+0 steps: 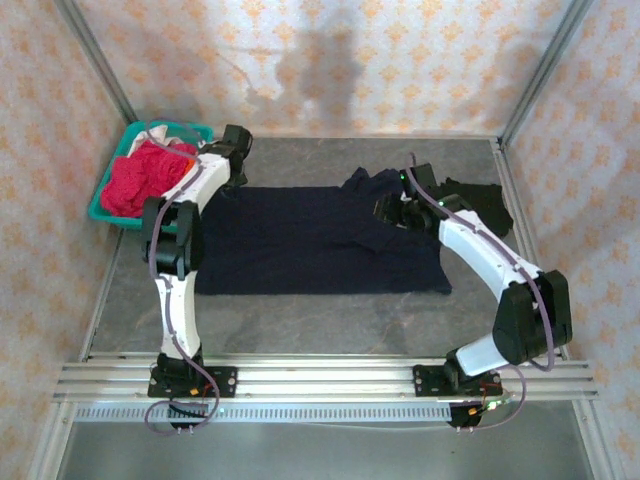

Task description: Fold and stack the t-shirts

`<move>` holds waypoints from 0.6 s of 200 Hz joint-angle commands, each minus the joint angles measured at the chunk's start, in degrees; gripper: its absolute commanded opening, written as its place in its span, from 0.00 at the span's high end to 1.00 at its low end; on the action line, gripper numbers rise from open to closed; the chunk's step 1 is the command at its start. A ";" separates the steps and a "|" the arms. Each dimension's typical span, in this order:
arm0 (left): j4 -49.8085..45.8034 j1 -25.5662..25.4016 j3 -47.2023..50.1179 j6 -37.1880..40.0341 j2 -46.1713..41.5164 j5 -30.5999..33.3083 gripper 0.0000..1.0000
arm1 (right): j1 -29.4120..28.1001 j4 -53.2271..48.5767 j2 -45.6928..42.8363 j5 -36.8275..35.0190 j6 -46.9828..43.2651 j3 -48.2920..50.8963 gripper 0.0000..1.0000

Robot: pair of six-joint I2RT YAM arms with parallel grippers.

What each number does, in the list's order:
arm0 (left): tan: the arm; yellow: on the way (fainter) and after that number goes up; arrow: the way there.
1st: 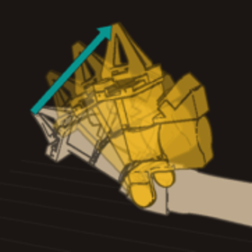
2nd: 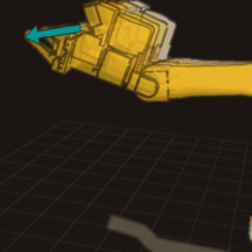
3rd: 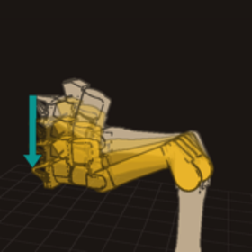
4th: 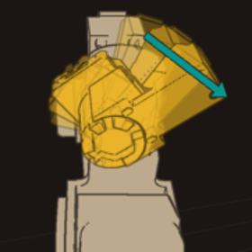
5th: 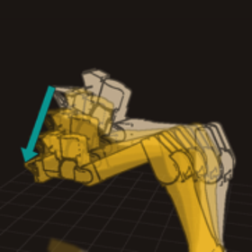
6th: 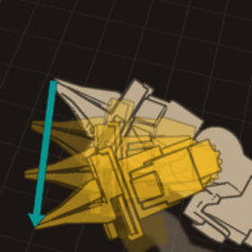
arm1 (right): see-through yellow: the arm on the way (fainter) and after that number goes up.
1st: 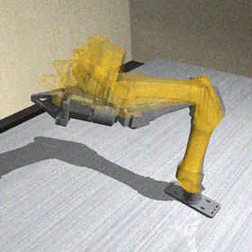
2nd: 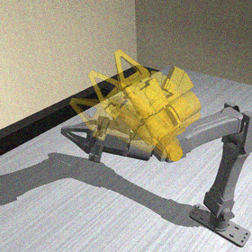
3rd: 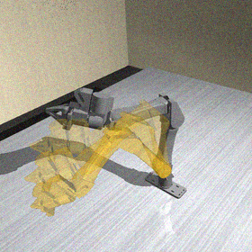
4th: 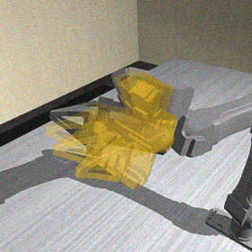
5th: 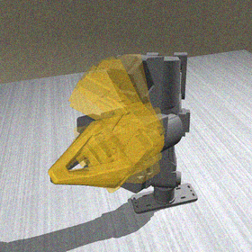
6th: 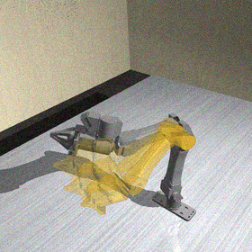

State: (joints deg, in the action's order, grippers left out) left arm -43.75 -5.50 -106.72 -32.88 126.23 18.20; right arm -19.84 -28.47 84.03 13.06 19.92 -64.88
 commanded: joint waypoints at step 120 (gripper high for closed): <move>-12.22 3.21 -18.62 -5.08 16.40 -4.01 0.44 | -0.21 1.11 -1.89 -0.58 1.35 5.27 0.43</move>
State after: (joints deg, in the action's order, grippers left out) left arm -52.42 -2.85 -124.16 -35.62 140.81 15.51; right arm -19.84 -28.03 83.77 12.95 20.60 -60.58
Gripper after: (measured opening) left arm 0.570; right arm 0.569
